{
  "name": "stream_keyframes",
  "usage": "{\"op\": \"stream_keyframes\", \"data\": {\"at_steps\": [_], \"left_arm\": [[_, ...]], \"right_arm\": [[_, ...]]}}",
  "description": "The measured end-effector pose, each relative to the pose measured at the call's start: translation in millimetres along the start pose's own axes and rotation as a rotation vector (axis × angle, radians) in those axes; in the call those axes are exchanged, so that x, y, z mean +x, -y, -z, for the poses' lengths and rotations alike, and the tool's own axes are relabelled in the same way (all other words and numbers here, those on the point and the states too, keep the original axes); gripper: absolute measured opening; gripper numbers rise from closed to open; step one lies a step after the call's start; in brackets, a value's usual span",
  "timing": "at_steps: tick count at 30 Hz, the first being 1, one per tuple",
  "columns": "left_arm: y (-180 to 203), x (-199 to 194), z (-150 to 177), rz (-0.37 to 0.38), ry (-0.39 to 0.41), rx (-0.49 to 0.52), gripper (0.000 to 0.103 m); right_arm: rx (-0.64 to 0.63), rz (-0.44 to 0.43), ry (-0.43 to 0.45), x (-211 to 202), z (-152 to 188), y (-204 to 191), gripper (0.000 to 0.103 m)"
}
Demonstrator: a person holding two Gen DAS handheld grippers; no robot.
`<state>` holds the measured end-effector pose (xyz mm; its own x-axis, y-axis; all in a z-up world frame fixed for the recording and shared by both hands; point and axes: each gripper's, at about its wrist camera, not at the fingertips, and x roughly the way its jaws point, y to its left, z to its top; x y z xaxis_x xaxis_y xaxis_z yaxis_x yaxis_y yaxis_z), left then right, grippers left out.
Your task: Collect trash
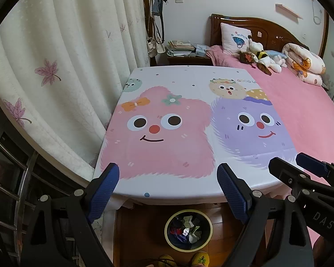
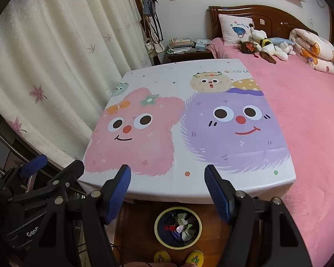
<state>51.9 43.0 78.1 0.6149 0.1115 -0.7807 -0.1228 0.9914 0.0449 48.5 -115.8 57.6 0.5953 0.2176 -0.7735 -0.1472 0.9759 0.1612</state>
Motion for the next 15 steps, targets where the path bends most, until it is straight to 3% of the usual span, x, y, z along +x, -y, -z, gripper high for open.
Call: {"op": "stream_keyframes", "data": {"at_steps": [15], "left_arm": [[-0.3,3.7,-4.3,0.002,0.012,-0.015,0.088]], "right_arm": [[-0.003,0.0,0.013,1.9,-3.1,0.6,0.069]]}}
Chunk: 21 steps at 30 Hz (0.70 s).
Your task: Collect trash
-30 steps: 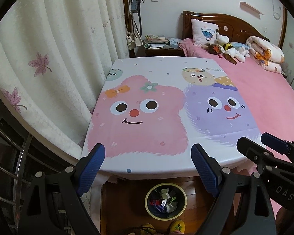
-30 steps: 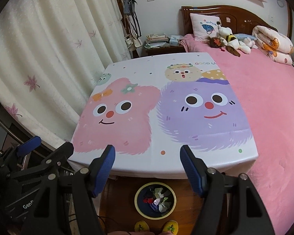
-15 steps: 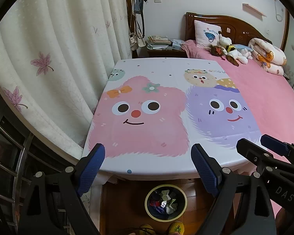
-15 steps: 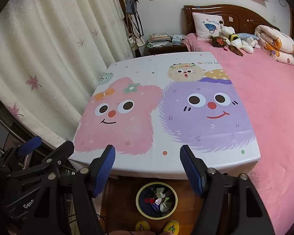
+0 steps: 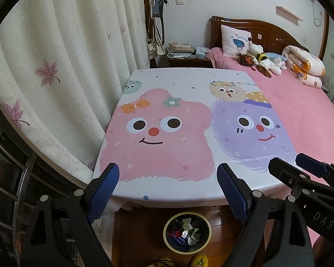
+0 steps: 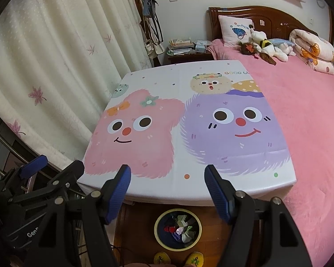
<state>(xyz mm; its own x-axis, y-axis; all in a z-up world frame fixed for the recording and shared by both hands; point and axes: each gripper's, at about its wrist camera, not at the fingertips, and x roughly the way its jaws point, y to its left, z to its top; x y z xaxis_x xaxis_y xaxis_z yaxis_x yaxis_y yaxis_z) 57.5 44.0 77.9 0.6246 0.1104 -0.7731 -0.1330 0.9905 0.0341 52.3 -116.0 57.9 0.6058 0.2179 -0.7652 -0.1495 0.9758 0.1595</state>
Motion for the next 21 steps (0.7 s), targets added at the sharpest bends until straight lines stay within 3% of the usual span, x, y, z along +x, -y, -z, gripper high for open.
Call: {"op": "stream_keyframes", "data": {"at_steps": [21], "left_arm": [[0.1,3.7,4.0,0.022,-0.023,-0.017,0.088]], "right_arm": [[-0.002,0.005,0.004,-1.8,1.8,-3.3,0.069]]}}
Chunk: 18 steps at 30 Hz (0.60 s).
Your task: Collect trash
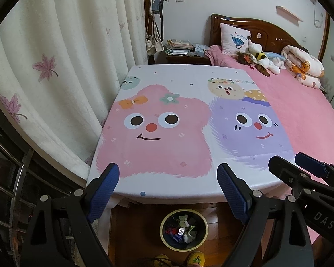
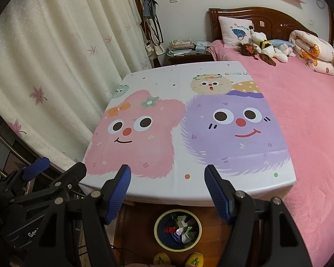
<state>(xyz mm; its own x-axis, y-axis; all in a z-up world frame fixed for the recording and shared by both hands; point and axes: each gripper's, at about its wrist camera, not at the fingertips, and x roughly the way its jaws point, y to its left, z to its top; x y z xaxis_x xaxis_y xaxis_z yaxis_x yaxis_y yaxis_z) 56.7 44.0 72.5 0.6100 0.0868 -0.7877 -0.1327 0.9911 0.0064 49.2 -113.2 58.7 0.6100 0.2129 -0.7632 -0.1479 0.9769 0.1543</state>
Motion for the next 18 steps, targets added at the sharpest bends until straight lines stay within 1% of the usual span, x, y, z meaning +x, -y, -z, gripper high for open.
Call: {"op": "stream_keyframes", "data": {"at_steps": [10,18], "left_arm": [[6.6,-0.1,4.0,0.019,-0.005,-0.002,0.088],[11.4,5.4,11.3,0.039,-0.031,-0.007,0.088]], "right_arm": [[0.009,0.01,0.006,-6.5,2.3,4.8,0.069],[0.022,0.015,-0.015,-4.5,6.7,11.9,0.069]]}}
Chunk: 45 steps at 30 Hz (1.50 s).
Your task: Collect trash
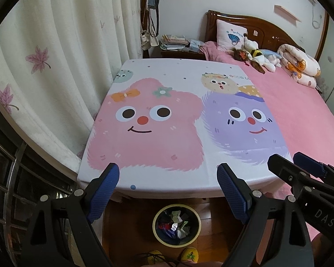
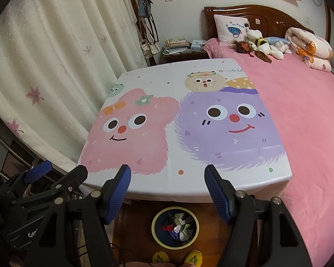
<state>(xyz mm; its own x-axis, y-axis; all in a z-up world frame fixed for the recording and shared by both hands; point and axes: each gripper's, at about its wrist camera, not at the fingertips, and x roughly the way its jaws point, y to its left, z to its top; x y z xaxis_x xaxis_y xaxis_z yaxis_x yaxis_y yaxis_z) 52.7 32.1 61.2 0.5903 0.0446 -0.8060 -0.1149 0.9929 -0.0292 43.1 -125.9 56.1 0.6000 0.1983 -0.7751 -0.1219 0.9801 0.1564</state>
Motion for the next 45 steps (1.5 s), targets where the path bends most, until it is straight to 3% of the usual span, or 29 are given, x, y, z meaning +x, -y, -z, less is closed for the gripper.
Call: {"op": "stream_keyframes", "data": {"at_steps": [45], "left_arm": [[8.5,10.9,13.2,0.005,-0.036,-0.003,0.088]], "right_arm": [[0.004,0.014,-0.032,5.2,10.5,13.5,0.069]]}}
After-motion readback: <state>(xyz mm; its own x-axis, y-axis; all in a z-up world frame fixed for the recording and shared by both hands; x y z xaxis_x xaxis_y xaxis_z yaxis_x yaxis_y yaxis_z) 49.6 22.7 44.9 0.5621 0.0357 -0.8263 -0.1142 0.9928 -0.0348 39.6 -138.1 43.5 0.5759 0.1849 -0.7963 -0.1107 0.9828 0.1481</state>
